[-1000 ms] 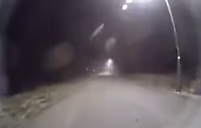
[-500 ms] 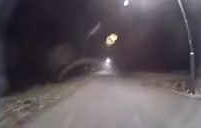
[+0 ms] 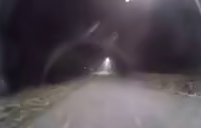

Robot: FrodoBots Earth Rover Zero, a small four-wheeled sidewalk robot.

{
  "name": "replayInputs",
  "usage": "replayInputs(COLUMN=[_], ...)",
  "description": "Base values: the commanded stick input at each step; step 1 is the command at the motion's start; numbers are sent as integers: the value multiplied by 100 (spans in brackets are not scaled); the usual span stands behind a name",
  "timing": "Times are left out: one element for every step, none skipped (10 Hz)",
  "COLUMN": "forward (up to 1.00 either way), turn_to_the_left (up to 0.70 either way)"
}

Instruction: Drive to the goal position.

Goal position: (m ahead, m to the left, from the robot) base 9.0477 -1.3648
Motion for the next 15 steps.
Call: replayInputs(forward=[100, 100, 100, 100, 100, 100, 100, 100, 100, 100, 100, 100, 100, 100, 100], turn_to_the_left=[0, 0, 0, 2, 2, 2, 2, 2, 2, 2, 2, 2, 2, 2, 2])
